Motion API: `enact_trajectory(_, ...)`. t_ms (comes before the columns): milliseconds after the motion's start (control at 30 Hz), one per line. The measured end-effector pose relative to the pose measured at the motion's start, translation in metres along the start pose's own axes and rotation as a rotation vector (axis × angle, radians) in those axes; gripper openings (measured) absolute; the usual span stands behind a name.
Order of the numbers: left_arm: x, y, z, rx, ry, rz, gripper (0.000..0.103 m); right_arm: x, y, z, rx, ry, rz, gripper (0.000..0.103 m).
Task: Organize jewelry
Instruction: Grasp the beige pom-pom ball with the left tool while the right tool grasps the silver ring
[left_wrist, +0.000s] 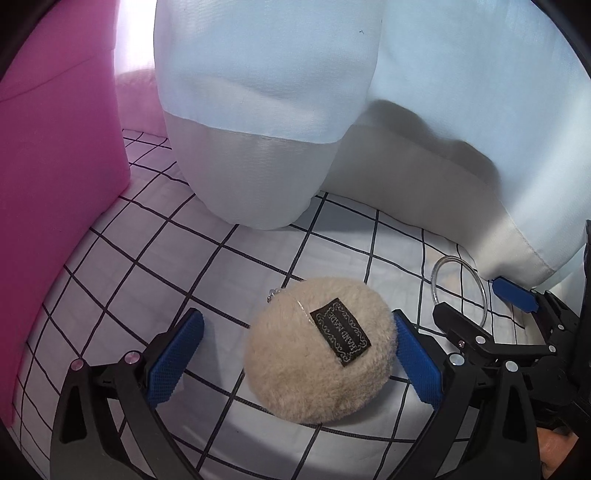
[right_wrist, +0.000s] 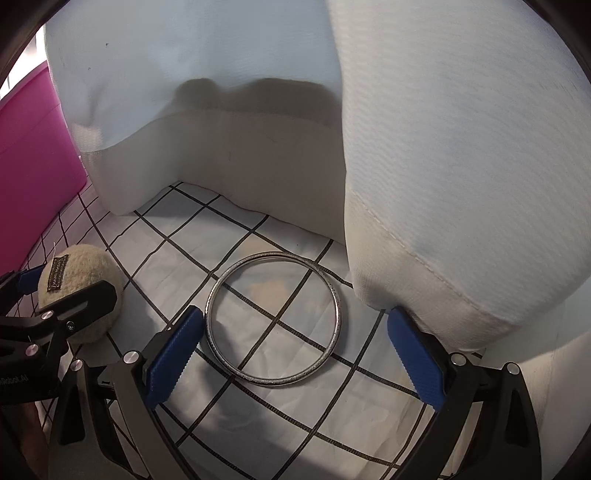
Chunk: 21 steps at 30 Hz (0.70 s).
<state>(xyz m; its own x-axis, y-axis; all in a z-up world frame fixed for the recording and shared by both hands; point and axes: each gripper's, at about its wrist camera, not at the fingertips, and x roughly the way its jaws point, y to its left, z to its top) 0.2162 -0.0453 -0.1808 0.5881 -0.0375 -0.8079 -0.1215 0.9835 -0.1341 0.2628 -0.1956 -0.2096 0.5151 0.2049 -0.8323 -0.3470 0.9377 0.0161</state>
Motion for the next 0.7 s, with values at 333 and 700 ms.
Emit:
enact_trajectory(333,-0.013,0.001,-0.005,0.045,-0.034,0.071,0.058,-0.014,0.016,-0.008,-0.045,-0.047,0.030,0.070)
enact_trajectory(700,-0.036,0.011,-0.018,0.010,-0.045,0.032,0.058,-0.045,0.021,-0.030,-0.025,-0.094,0.102,0.070)
